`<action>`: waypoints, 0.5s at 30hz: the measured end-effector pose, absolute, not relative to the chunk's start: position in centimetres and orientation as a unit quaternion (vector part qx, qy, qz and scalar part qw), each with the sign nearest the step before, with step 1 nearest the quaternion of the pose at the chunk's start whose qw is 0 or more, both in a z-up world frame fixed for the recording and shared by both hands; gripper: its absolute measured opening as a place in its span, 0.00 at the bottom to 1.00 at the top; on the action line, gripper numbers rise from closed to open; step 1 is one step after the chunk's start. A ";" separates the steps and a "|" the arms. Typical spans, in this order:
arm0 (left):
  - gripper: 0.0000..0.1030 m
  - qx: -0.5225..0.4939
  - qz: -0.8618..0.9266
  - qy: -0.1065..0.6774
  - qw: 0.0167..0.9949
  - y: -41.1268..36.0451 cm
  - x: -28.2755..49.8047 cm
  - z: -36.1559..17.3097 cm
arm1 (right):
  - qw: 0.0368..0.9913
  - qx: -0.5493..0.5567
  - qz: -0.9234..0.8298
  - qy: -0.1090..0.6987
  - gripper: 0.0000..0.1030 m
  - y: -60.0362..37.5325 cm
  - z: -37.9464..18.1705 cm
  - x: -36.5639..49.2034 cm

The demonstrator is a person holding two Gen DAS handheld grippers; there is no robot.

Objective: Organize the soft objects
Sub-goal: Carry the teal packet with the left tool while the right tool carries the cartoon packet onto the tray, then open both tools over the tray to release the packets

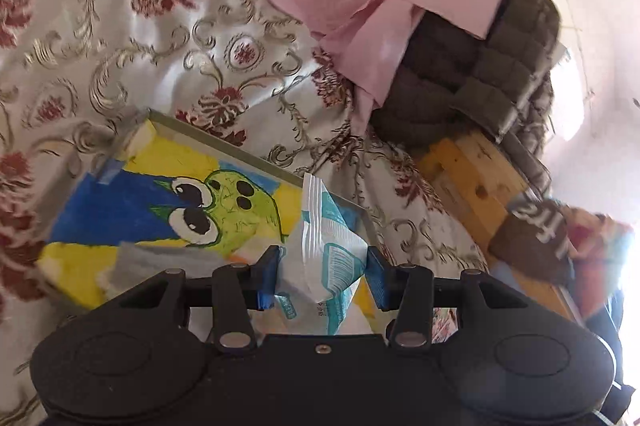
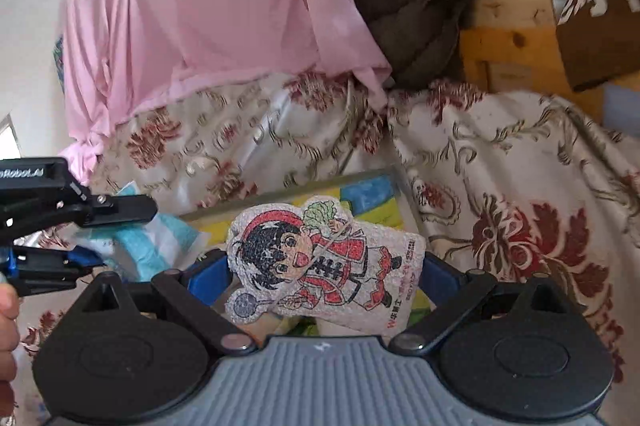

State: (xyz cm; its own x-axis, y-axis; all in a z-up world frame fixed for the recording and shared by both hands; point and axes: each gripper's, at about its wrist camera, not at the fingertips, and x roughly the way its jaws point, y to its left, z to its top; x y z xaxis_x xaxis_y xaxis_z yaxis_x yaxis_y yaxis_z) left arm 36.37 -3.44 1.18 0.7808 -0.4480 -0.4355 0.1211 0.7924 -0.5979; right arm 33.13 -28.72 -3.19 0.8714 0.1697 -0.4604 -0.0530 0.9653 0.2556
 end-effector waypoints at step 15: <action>0.46 -0.293 -0.119 0.349 0.882 -4.4 41.2 -3.5 | 0.936 0.135 0.064 0.317 0.96 -29.3 -4.6 35.9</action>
State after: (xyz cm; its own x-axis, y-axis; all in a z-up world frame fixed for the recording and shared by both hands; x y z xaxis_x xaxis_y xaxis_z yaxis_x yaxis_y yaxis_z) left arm 41.21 -4.37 -3.48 0.7274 -0.4145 -0.5468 0.0051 0.8002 -0.5997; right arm 35.91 -29.27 -4.59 0.7905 0.2058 -0.5769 -0.0346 0.9554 0.2934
